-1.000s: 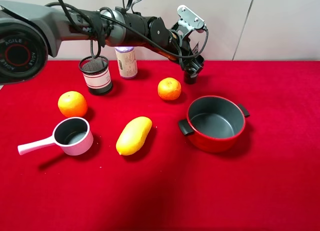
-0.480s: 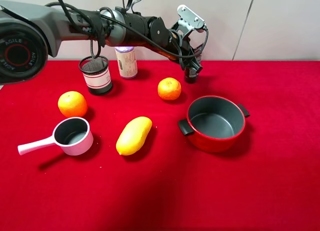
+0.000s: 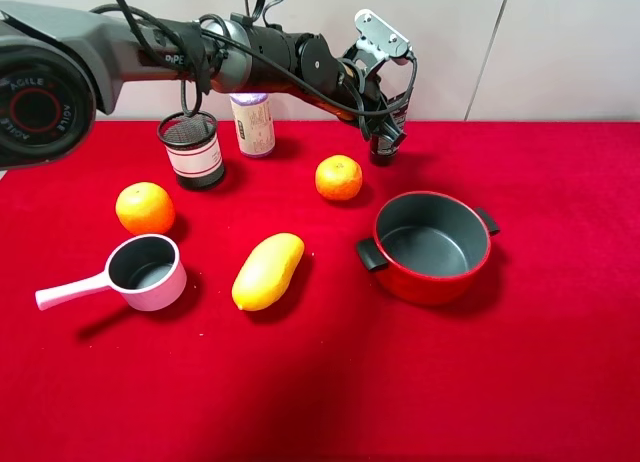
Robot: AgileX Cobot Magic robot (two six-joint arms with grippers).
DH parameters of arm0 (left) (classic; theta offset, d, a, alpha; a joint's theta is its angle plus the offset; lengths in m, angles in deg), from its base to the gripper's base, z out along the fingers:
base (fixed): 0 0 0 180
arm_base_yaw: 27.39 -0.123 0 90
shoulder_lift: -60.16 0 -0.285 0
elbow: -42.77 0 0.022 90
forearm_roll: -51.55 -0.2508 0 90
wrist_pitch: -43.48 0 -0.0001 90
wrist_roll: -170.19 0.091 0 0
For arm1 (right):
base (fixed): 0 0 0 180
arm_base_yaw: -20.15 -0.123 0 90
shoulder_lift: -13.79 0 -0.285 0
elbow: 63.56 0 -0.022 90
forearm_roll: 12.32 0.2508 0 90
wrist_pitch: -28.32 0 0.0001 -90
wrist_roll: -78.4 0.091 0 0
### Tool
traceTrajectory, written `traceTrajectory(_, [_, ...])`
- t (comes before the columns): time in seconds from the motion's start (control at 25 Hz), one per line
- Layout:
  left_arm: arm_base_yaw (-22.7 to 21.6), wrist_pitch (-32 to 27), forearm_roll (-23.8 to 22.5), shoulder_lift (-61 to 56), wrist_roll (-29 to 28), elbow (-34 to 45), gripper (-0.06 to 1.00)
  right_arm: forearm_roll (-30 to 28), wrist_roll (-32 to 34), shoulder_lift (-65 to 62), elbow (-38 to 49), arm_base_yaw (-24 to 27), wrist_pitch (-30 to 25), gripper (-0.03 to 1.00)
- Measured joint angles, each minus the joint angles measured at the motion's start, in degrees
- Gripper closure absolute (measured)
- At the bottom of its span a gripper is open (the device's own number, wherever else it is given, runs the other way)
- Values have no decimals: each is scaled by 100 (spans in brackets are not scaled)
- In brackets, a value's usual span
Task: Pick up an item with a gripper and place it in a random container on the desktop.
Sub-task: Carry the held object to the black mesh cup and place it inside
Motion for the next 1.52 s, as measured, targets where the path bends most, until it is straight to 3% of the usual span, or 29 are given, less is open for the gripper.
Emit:
traceTrajectory(0.48, [0, -54, 0, -27, 0, 0, 93, 0, 0, 0, 0, 0, 0, 27])
traceTrajectory(1.0, [6, -839, -25, -620, 0, 0, 94, 0, 0, 0, 0, 0, 0, 27])
traceTrajectory(1.52, [-89, -2027, -650, -1280, -320, 0, 94, 0, 0, 0, 0, 0, 0, 27])
